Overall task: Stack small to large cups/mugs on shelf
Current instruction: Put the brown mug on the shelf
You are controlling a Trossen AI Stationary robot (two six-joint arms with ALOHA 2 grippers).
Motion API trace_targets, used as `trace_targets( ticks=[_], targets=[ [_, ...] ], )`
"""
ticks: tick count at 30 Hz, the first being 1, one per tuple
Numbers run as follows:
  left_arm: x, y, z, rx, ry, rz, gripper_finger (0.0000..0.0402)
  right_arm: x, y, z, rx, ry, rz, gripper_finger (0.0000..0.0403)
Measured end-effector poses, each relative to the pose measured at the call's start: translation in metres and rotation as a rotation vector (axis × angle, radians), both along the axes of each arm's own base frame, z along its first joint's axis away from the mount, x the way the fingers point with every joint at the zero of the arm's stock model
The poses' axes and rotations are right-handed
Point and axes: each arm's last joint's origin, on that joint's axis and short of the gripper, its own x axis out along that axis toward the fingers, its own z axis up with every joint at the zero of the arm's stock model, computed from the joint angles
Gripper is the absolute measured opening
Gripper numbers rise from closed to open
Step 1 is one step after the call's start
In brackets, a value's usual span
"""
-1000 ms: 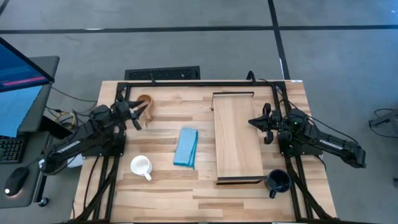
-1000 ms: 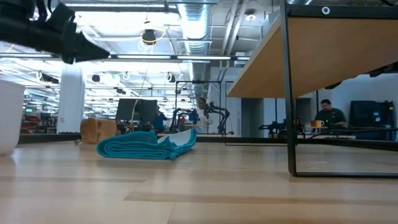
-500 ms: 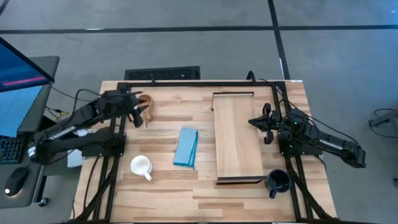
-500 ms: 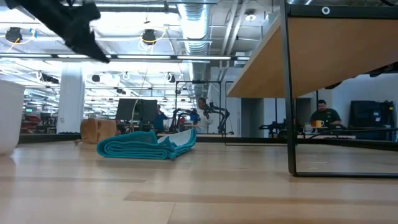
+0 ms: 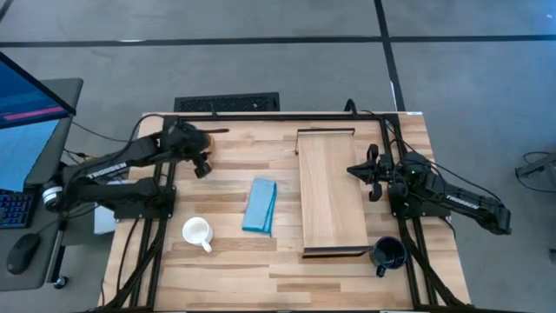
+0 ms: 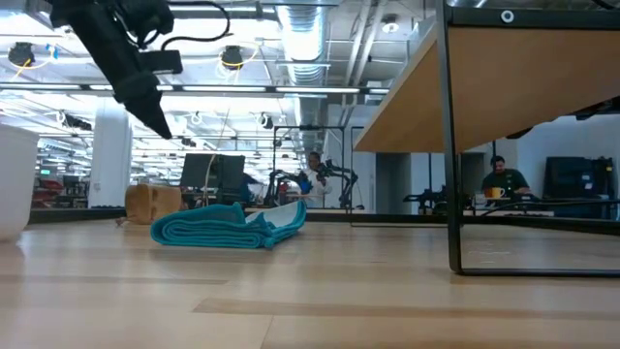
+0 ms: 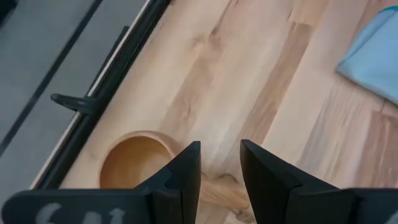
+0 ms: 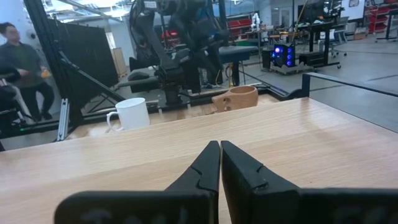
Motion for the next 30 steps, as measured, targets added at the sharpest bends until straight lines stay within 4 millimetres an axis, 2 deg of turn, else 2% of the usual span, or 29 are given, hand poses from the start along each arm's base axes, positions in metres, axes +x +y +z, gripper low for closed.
trace_targets(
  ticks=[7,25,30],
  targets=[
    [0.0068,0.004,-0.0026,-0.004,-0.012,0.011,0.0105,0.0,0.0,0.0,0.0,0.0,0.0,0.0037],
    [0.0061,0.0036,-0.0031,-0.001,0.003,-0.001,0.0105,0.0,0.0,0.0001,-0.059,0.004,-0.001,0.0037],
    [0.0016,0.0012,-0.0073,-0.032,0.065,0.004,0.0105,0.0,0.0,0.0,-0.06,0.004,-0.001,0.0037]
  ],
)
